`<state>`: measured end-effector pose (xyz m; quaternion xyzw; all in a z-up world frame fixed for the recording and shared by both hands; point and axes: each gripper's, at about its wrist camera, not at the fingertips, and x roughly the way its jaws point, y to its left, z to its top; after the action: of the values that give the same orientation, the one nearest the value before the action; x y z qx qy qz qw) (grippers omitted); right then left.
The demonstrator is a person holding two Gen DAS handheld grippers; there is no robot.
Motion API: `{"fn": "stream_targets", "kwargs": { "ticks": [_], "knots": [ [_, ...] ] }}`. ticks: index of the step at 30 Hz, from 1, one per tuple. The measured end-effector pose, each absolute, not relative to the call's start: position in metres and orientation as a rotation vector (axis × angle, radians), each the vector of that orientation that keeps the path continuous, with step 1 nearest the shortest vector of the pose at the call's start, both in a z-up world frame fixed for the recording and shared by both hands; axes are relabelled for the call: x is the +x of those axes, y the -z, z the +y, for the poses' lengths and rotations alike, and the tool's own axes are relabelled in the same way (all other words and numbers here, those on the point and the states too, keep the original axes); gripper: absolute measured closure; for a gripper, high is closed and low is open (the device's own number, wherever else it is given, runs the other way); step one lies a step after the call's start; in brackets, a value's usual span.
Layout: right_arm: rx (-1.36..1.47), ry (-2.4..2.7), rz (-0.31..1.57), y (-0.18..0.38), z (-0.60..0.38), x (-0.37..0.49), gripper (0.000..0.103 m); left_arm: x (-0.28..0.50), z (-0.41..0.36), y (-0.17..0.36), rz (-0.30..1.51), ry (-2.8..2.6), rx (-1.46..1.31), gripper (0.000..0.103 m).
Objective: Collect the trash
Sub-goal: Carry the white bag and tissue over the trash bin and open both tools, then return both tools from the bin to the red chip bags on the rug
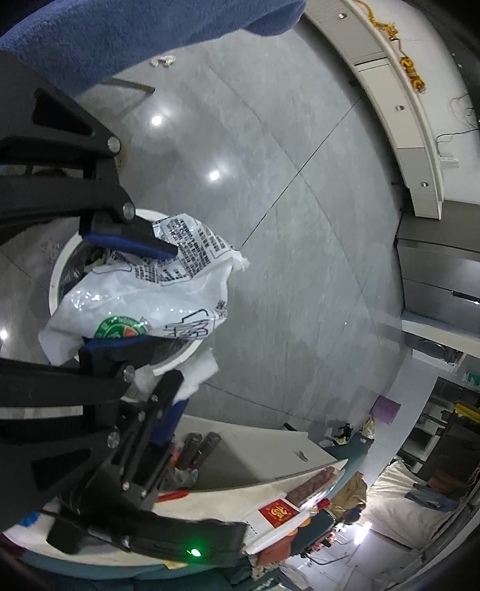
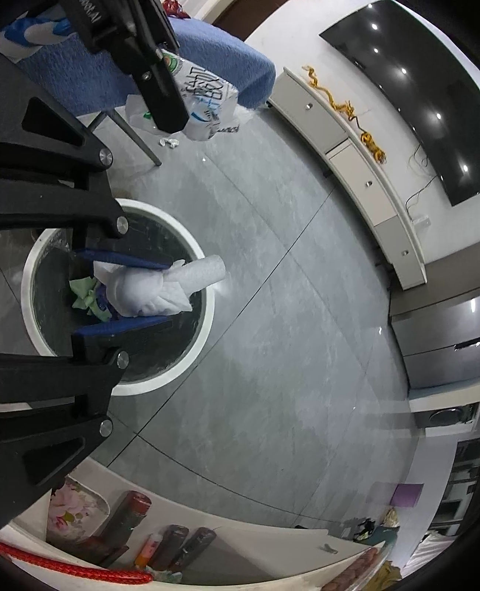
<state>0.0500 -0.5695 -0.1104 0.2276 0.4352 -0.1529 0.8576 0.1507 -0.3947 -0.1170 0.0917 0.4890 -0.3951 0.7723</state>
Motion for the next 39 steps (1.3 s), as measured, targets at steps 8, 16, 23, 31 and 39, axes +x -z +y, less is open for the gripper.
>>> {"fn": "stream_targets", "kwargs": {
  "ticks": [8,16,23,31,39],
  "knots": [
    [0.485,0.361,0.915,0.109,-0.572,0.043,0.057,0.15,-0.398,0.117,1.067,0.864,0.163,0.047],
    [0.445,0.392,0.869,0.086,-0.563,0.028,0.055,0.133,-0.37,0.088,0.94,0.756,0.183,0.047],
    [0.394,0.397,0.803,0.054,-0.545,0.009,0.051,0.108,-0.325,0.048,0.781,0.63,0.208,0.041],
    [0.3,0.341,0.748,0.018,-0.507,-0.001,0.048,0.081,-0.272,0.01,0.663,0.522,0.222,0.036],
    [0.248,0.26,0.708,-0.008,-0.466,0.002,0.048,0.066,-0.219,-0.015,0.618,0.447,0.196,0.036]
  ]
}}
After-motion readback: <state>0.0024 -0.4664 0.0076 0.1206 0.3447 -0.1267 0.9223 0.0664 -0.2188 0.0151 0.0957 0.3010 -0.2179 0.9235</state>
